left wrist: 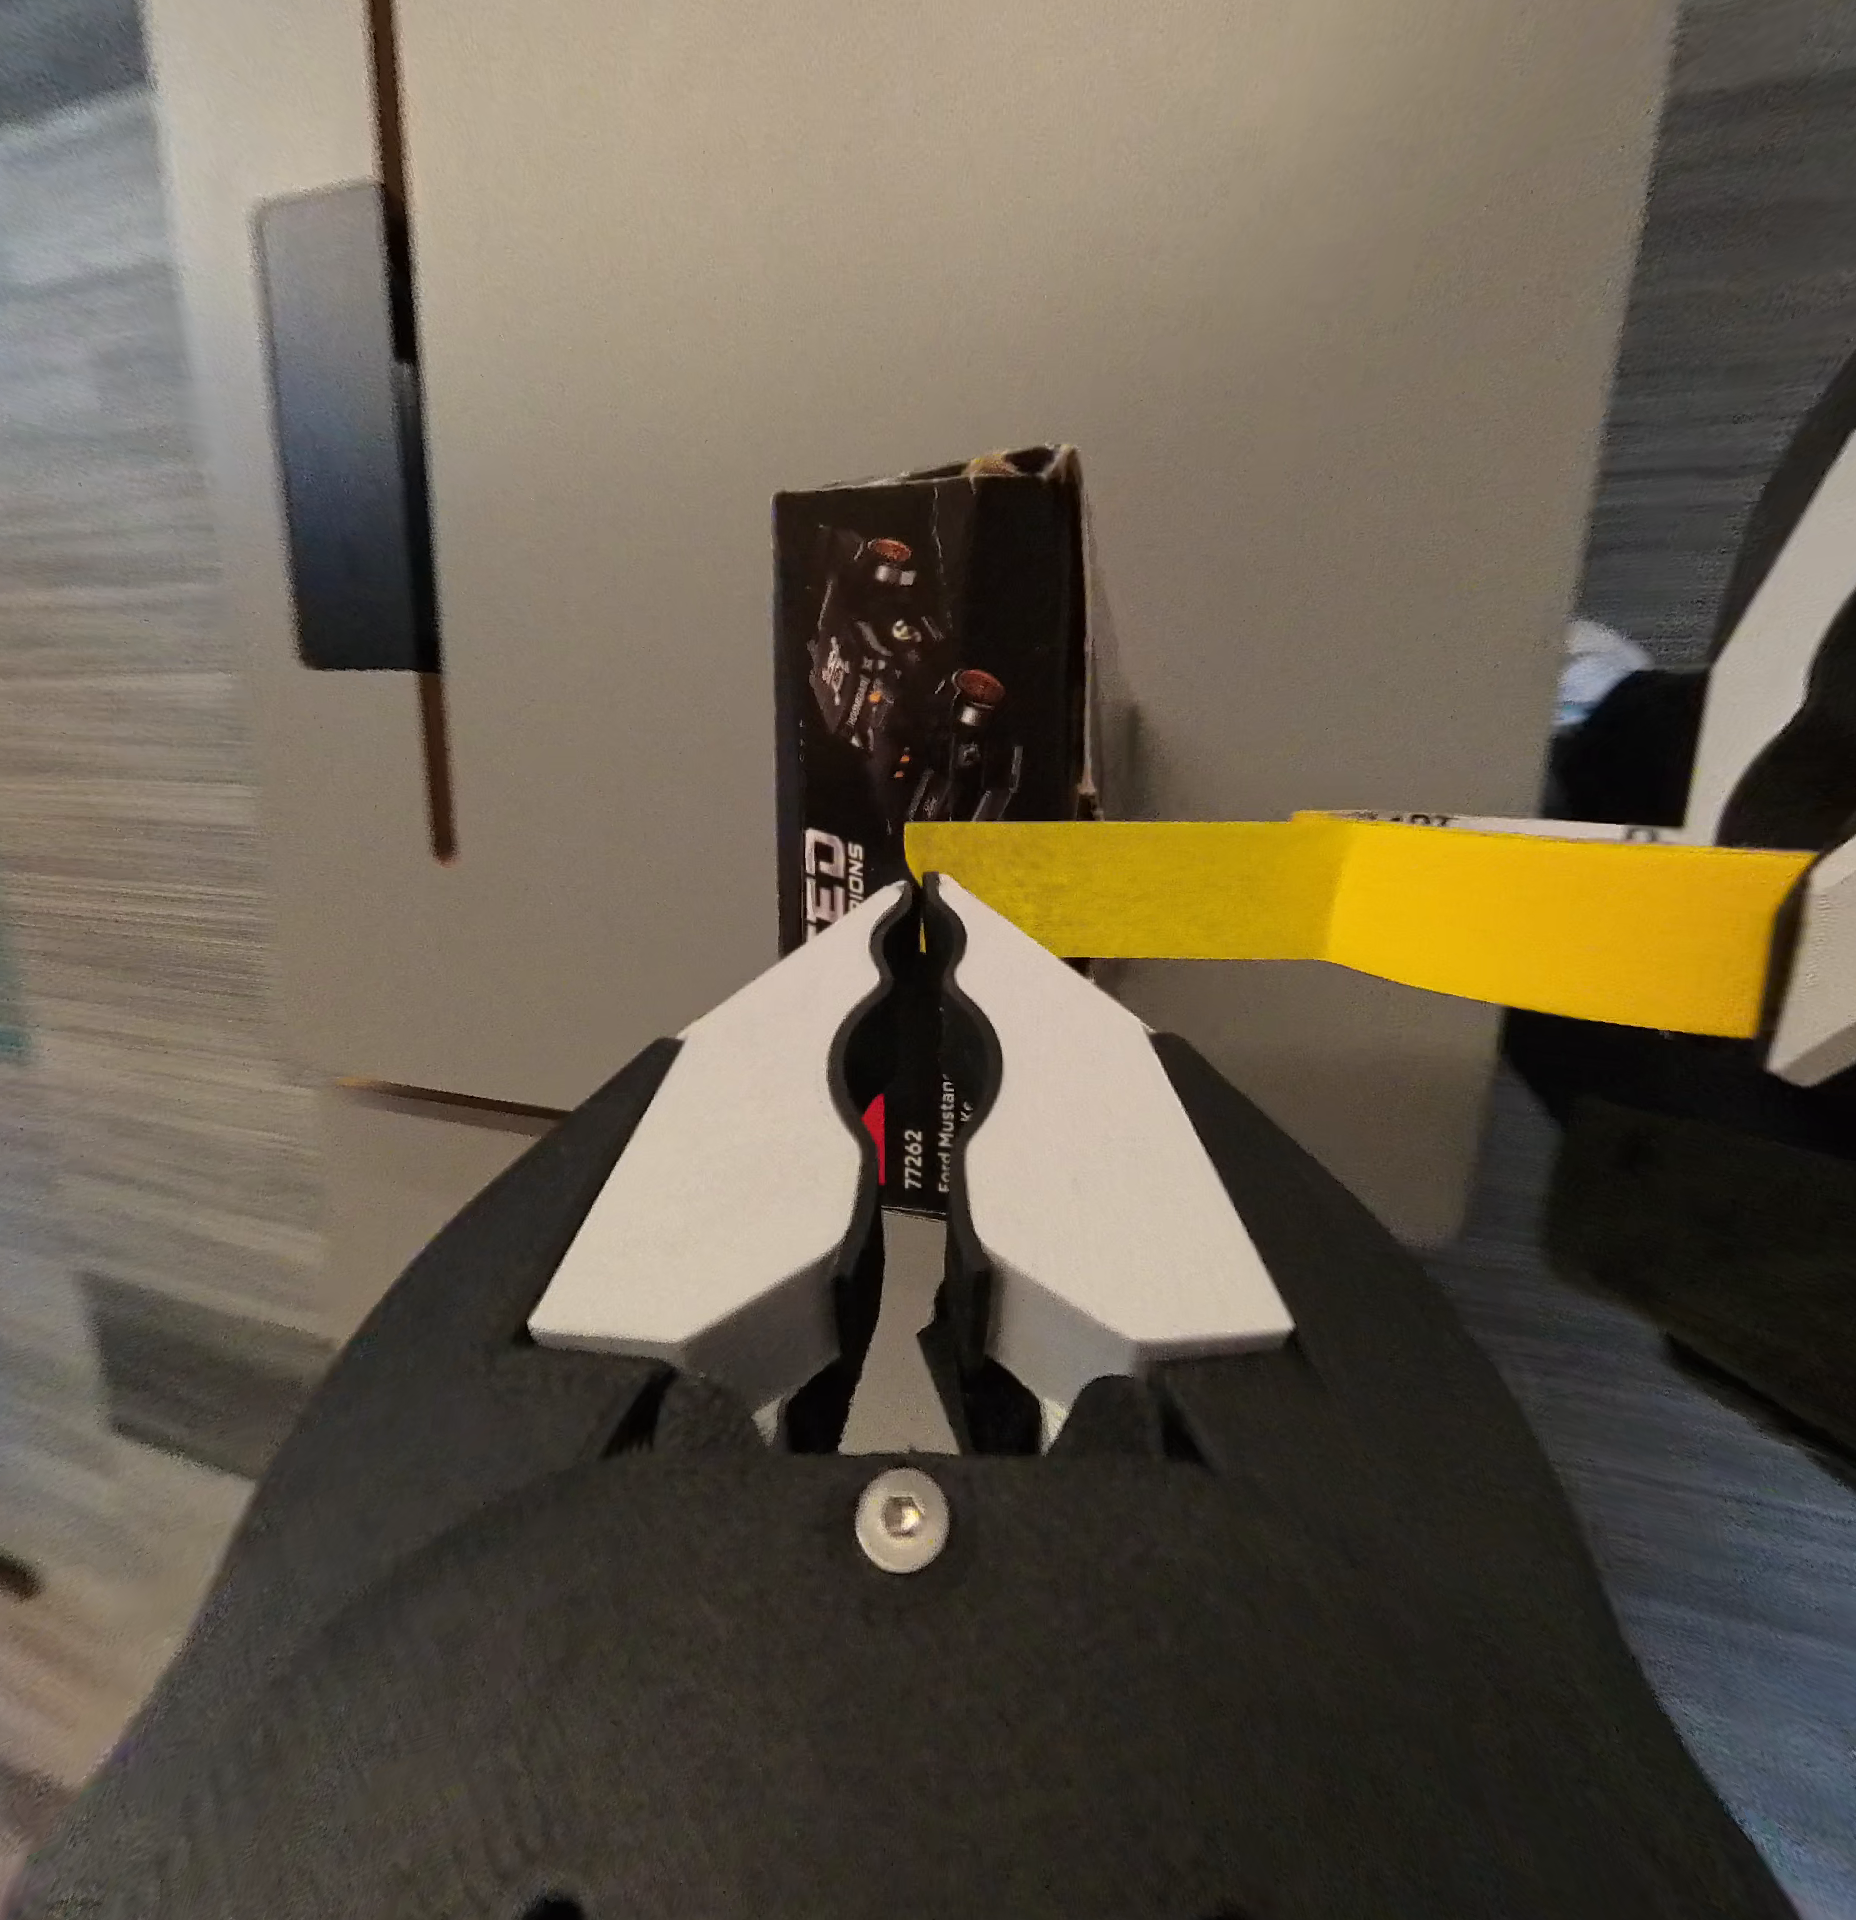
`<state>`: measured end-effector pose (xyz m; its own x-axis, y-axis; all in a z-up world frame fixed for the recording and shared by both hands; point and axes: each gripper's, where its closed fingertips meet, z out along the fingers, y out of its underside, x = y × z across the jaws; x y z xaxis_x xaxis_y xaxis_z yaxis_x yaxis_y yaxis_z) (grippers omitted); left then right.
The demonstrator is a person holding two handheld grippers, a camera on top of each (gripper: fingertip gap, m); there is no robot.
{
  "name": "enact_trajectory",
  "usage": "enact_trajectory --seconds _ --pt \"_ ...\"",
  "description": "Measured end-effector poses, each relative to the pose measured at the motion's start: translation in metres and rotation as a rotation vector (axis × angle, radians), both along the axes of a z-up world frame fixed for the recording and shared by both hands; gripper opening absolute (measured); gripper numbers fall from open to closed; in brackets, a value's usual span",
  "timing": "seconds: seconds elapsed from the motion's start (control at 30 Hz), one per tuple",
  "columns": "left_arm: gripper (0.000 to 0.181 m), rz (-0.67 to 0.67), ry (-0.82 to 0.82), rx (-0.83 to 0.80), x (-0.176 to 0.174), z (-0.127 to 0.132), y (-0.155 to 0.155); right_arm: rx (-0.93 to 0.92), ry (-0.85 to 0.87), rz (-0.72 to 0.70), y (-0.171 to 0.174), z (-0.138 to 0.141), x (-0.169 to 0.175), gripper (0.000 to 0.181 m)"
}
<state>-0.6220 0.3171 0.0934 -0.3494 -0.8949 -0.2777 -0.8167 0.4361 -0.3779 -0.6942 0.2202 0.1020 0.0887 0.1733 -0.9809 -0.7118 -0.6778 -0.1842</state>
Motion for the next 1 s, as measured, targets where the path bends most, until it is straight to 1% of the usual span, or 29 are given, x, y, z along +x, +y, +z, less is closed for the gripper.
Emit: enact_trajectory --seconds 0.13,0.3,0.37,0.6,1.0 --pt "0.0 -0.039 -0.068 0.137 0.0015 0.0003 0.0008 -0.001 0.003 0.004 0.0009 -0.001 0.0004 0.01" --pt "0.0 -0.05 -0.11 0.201 0.0016 0.0003 0.0023 -0.003 0.011 0.011 0.0025 -0.002 -0.0005 0.01" --pt "0.0 -0.05 -0.122 0.201 0.0015 0.0005 0.0031 -0.003 0.014 0.015 0.0028 -0.0023 -0.0008 0.01" --pt "0.0 -0.025 -0.147 0.096 0.0035 0.0012 0.0034 -0.008 0.023 0.015 0.0038 -0.0039 0.0005 0.01" --pt "0.003 -0.017 -0.17 0.089 0.0063 0.0031 0.0051 -0.016 0.021 0.017 0.0067 -0.0057 0.0039 0.01"
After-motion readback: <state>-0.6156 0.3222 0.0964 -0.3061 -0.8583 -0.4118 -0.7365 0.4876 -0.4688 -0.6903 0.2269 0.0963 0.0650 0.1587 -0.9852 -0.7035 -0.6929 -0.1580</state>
